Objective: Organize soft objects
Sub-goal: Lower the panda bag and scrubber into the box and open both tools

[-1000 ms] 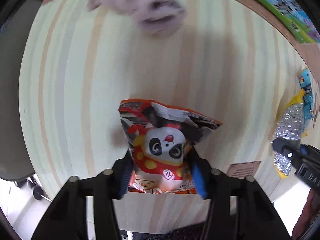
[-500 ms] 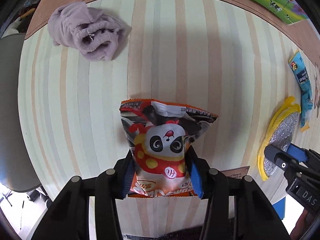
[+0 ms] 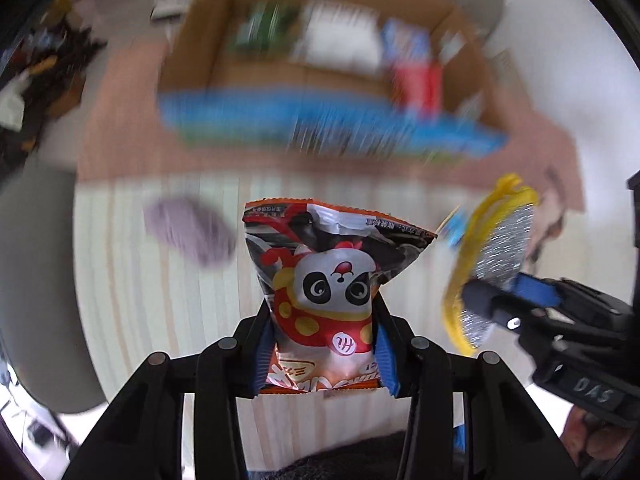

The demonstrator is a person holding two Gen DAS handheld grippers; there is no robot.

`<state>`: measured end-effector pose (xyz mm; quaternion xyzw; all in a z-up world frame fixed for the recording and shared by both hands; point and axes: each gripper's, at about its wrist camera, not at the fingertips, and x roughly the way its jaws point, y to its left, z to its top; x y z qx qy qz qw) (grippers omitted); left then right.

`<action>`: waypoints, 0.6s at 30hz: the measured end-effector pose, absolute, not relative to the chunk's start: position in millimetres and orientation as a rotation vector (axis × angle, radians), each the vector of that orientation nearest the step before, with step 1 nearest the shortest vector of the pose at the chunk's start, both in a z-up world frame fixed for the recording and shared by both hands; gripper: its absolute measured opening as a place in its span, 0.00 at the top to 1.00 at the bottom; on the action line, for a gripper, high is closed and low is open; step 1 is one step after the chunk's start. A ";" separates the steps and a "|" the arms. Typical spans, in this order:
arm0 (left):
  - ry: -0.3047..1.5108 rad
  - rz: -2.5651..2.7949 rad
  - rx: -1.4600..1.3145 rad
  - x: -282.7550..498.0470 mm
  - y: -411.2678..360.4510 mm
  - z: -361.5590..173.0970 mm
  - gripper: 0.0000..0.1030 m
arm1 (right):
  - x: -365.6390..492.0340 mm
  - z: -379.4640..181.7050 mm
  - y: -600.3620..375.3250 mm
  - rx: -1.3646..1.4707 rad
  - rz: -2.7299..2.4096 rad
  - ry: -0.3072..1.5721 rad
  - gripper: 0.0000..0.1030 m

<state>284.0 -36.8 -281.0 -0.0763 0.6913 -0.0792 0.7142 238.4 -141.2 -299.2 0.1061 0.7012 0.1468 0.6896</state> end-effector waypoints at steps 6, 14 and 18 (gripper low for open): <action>1.478 -0.186 -0.128 387.9 8.4 -228.1 0.61 | 312.1 -234.6 -118.5 0.206 0.376 1.439 0.54; 1.669 -0.191 -0.150 480.5 26.1 -299.4 0.61 | 421.1 -271.8 -88.9 0.083 0.370 1.496 0.54; 1.756 -0.206 -0.133 492.3 21.5 -331.9 0.61 | 440.3 -316.4 -79.3 0.043 0.364 1.574 0.54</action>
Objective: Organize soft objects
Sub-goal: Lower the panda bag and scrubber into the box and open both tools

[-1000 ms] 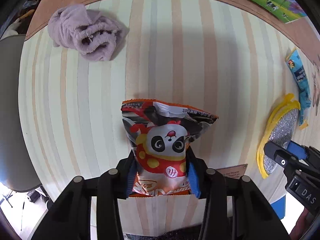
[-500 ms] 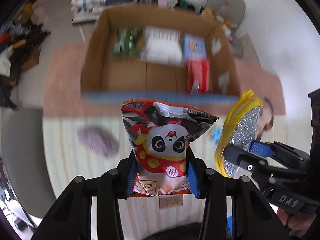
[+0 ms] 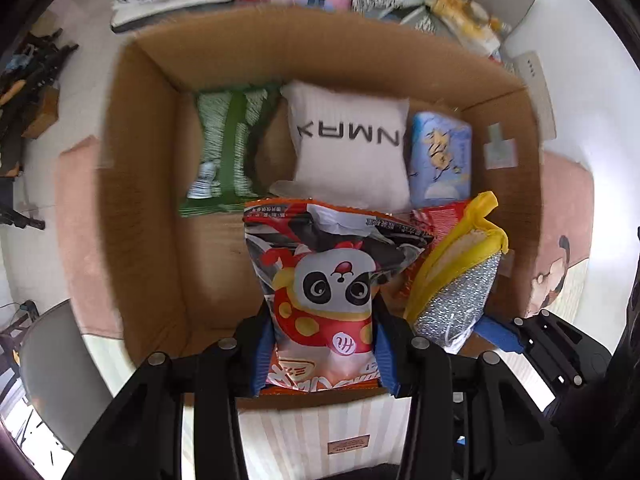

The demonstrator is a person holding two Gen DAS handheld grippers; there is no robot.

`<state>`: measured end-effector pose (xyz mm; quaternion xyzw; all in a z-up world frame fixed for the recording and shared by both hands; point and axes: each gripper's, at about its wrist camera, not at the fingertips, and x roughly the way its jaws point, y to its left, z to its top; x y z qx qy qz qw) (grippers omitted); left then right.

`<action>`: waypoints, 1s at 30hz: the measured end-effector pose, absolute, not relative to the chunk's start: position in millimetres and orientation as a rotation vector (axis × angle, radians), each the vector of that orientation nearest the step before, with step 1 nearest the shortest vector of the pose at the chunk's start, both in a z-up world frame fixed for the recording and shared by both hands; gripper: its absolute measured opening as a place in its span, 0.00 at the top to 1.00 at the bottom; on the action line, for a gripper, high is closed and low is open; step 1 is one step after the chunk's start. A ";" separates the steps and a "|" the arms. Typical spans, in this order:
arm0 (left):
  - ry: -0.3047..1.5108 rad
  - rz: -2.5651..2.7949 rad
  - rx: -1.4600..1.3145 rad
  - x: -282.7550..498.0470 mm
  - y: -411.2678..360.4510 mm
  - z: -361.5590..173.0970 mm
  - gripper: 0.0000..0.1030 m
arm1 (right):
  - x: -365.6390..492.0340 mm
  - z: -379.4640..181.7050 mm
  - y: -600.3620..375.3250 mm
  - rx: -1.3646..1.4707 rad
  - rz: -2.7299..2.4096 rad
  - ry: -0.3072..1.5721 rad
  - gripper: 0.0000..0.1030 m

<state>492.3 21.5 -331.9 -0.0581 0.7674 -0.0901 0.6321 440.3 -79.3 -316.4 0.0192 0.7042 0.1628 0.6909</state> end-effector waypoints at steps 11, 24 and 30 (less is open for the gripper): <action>1.868 -0.226 -0.194 490.5 21.7 -374.0 0.60 | 463.0 -375.8 -84.7 0.039 0.334 1.676 0.50; 1.676 -0.170 -0.118 465.0 43.3 -293.6 0.08 | 466.6 -335.1 -104.8 0.016 0.264 1.629 0.25; 1.500 -0.085 -0.038 436.7 48.7 -258.7 0.01 | 436.8 -293.6 -105.8 -0.092 0.130 1.493 0.00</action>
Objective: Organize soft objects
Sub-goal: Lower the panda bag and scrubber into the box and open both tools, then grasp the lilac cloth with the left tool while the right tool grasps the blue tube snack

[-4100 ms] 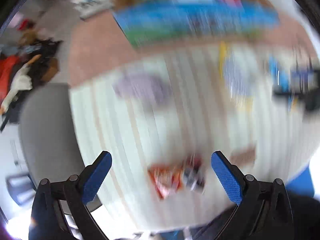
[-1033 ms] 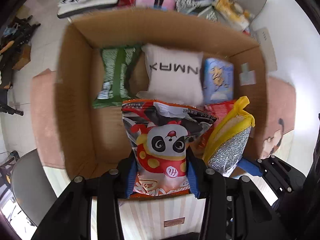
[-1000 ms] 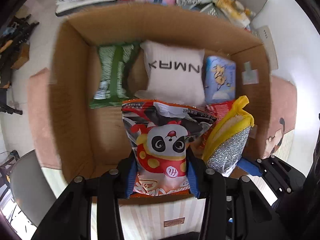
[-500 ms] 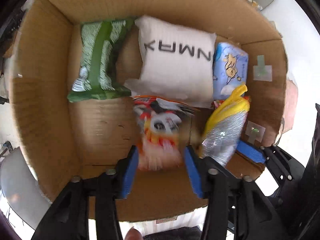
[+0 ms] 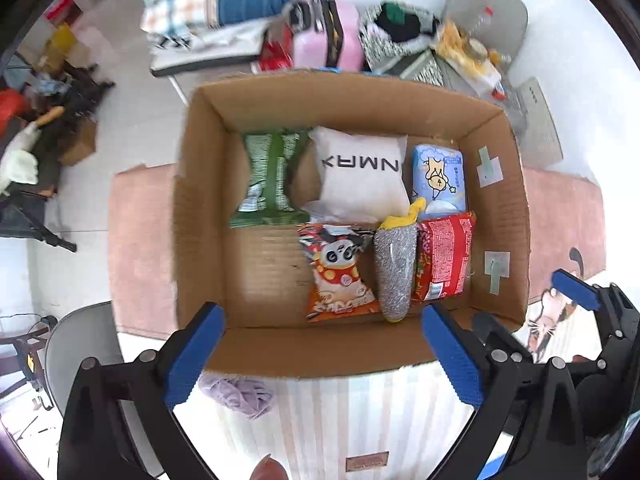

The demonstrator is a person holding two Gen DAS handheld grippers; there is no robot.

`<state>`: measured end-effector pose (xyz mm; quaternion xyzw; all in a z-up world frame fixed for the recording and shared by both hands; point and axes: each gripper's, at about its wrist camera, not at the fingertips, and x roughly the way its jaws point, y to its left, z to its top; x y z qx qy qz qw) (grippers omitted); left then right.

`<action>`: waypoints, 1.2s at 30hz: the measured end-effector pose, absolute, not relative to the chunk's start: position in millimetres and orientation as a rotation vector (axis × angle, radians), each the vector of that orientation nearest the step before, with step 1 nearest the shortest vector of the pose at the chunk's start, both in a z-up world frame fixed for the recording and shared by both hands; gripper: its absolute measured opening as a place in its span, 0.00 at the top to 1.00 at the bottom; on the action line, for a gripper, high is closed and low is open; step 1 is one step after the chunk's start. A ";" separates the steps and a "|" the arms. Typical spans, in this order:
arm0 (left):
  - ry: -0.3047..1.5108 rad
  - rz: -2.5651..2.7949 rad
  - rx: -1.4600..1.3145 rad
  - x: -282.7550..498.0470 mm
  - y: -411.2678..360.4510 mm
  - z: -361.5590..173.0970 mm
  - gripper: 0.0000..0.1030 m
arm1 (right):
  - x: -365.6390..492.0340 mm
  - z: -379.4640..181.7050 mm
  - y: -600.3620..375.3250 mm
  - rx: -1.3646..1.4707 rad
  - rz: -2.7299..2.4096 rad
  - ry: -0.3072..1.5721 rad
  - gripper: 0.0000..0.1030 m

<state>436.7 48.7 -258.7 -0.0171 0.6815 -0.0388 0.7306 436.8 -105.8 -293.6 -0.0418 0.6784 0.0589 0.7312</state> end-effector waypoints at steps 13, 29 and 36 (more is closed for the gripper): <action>1.278 0.021 -0.028 365.6 62.4 -210.3 0.01 | 361.8 -236.2 -112.6 -0.046 0.016 1.302 0.00; 1.149 0.056 -0.039 313.6 73.4 -159.7 0.01 | 302.7 -173.5 -112.0 0.005 0.056 1.183 0.00; 1.304 0.114 -0.172 303.3 119.1 -227.6 0.01 | 279.9 -220.6 -123.9 -0.037 0.018 1.267 0.00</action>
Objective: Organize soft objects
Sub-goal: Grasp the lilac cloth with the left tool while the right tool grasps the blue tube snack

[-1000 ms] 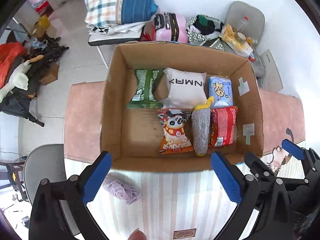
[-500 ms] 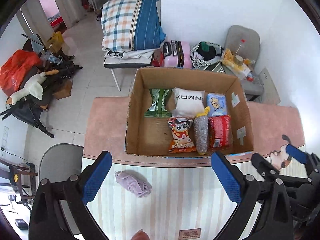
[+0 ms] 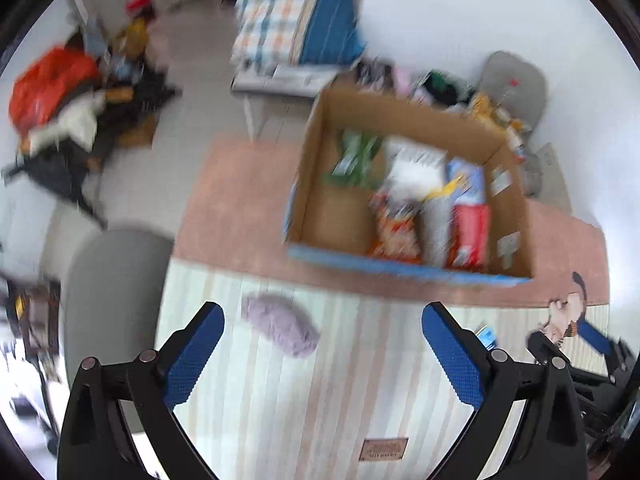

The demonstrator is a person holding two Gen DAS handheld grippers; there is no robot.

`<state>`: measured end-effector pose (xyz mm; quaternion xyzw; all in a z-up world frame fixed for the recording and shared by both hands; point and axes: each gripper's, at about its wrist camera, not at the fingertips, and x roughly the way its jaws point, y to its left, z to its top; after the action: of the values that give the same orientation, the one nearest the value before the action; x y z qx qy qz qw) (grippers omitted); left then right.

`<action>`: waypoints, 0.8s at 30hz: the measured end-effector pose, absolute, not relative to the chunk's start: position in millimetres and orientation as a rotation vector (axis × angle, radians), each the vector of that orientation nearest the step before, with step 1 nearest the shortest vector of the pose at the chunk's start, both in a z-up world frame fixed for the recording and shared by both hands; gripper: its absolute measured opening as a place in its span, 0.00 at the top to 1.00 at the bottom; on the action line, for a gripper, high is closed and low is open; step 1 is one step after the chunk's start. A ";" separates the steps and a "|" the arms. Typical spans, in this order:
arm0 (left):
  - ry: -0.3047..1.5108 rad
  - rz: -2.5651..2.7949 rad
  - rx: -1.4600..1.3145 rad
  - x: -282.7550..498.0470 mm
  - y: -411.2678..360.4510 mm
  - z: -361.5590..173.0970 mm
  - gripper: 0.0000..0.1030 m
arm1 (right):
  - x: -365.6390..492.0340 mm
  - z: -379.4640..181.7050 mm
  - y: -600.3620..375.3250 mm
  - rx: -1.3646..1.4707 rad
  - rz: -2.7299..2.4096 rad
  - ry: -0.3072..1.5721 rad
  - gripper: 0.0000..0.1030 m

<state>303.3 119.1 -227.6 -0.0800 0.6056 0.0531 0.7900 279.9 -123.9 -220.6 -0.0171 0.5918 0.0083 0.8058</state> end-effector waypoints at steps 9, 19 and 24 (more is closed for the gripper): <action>1.608 0.189 -0.377 315.6 161.1 -367.7 0.25 | 246.1 -327.9 -169.9 0.102 -0.051 1.522 0.00; 1.715 0.258 -0.368 321.5 149.1 -437.5 0.51 | 244.8 -396.2 -213.4 0.041 -0.137 1.679 0.00; 1.690 0.216 -0.242 313.6 121.5 -431.3 0.59 | 247.4 -427.3 -222.1 -0.029 -0.138 1.728 0.00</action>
<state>313.6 121.5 -431.3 -0.1067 0.7446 0.0950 0.6521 247.4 -222.1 -427.3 -0.0127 0.7598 -0.0605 0.6473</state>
